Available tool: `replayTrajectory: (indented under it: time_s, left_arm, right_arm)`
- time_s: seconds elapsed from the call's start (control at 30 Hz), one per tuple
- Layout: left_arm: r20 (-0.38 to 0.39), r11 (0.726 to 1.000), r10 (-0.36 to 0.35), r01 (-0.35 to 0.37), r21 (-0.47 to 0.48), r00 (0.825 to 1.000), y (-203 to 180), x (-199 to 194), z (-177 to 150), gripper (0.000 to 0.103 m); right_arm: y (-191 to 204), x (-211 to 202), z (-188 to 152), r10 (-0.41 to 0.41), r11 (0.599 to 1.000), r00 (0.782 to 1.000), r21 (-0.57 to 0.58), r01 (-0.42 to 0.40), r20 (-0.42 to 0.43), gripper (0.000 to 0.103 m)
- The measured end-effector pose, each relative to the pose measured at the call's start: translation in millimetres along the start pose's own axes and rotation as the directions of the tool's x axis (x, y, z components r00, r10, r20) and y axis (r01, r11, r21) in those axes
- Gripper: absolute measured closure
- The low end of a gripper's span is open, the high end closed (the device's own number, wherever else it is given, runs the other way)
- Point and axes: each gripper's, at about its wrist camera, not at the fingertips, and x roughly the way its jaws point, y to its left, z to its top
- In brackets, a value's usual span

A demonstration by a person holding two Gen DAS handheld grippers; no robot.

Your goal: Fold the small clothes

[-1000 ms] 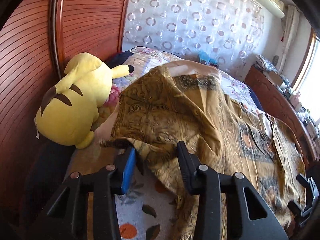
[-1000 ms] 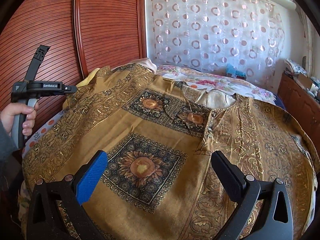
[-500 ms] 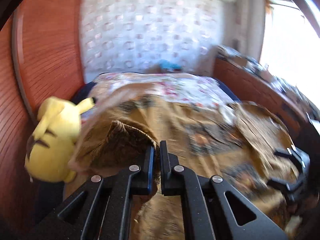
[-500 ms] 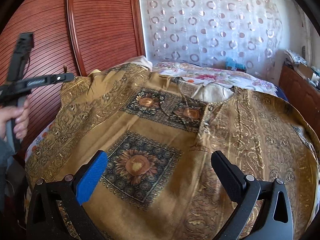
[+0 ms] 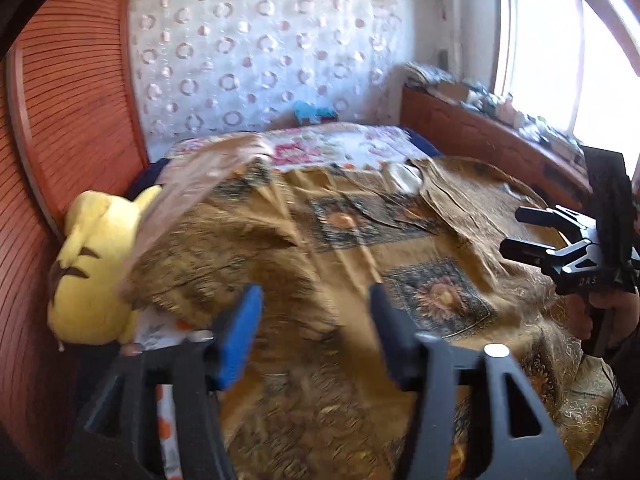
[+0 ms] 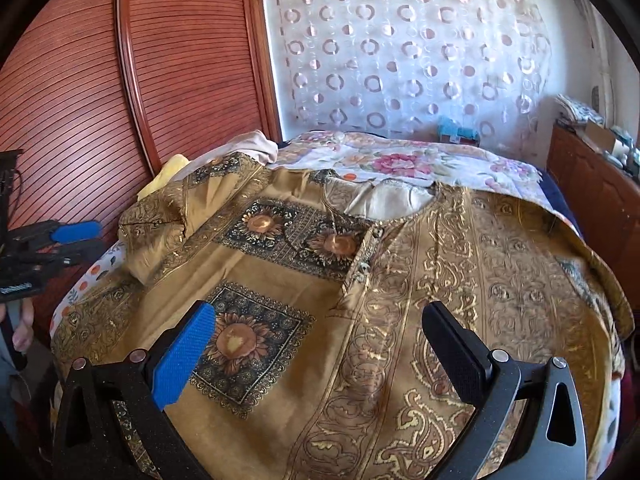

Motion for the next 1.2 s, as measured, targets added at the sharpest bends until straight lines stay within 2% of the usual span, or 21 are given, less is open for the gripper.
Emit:
replayTrajectory:
  time_s: [0.03, 0.1, 0.2, 0.37, 0.6, 0.73, 0.83, 0.9, 1.07, 1.13, 1.17, 1.2]
  left_arm:
    - [0.019, 1.000, 0.009, -0.009, -0.020, 1.000, 8, -8, -4, 0.024]
    - [0.029, 0.999, 0.009, -0.008, -0.041, 1.000, 17, -16, -10, 0.023]
    - [0.020, 0.997, 0.046, -0.045, -0.056, 0.999, 31, -21, -21, 0.023]
    - [-0.013, 0.993, 0.069, -0.070, -0.090, 0.998, 53, -24, -43, 0.023]
    - [-0.029, 0.985, 0.096, -0.100, -0.144, 0.995, 80, -32, -70, 0.023]
    - [-0.030, 0.980, 0.117, -0.120, -0.160, 0.993, 91, -38, -79, 0.023]
    - [-0.028, 0.976, 0.132, -0.135, -0.170, 0.991, 99, -43, -84, 0.023]
    - [-0.025, 0.974, 0.138, -0.140, -0.179, 0.990, 103, -47, -88, 0.023]
    - [-0.025, 0.971, 0.139, -0.141, -0.192, 0.990, 107, -51, -92, 0.023]
    - [-0.025, 0.971, 0.135, -0.137, -0.195, 0.991, 107, -51, -93, 0.023]
    - [-0.026, 0.971, 0.133, -0.136, -0.195, 0.991, 107, -50, -93, 0.023]
    - [-0.028, 0.971, 0.131, -0.134, -0.195, 0.991, 106, -48, -93, 0.023]
  right_arm:
    - [3, 0, 2, 0.003, 1.000, 1.000, -0.008, -0.003, -0.001, 0.000]
    - [9, 2, 7, 0.021, 1.000, 1.000, -0.020, -0.021, -0.004, 0.000]
    - [24, 8, 16, 0.053, 0.997, 0.999, -0.046, -0.053, -0.009, 0.000]
    - [58, 30, 31, 0.128, 0.983, 0.991, -0.125, -0.131, -0.034, 0.002]
    - [125, 85, 55, 0.254, 0.940, 0.960, -0.204, -0.273, -0.116, 0.015]
    - [160, 123, 70, 0.285, 0.921, 0.943, -0.223, -0.320, -0.174, 0.023]
    - [183, 155, 72, 0.289, 0.909, 0.928, -0.238, -0.343, -0.234, 0.031]
    - [201, 175, 68, 0.268, 0.902, 0.920, -0.262, -0.344, -0.286, 0.044]
    - [224, 205, 59, 0.194, 0.898, 0.931, -0.327, -0.296, -0.310, 0.051]
    - [229, 210, 57, 0.180, 0.889, 0.935, -0.357, -0.288, -0.306, 0.057]
    - [232, 210, 57, 0.184, 0.885, 0.933, -0.361, -0.295, -0.310, 0.069]
    - [236, 211, 58, 0.176, 0.881, 0.934, -0.373, -0.290, -0.311, 0.086]
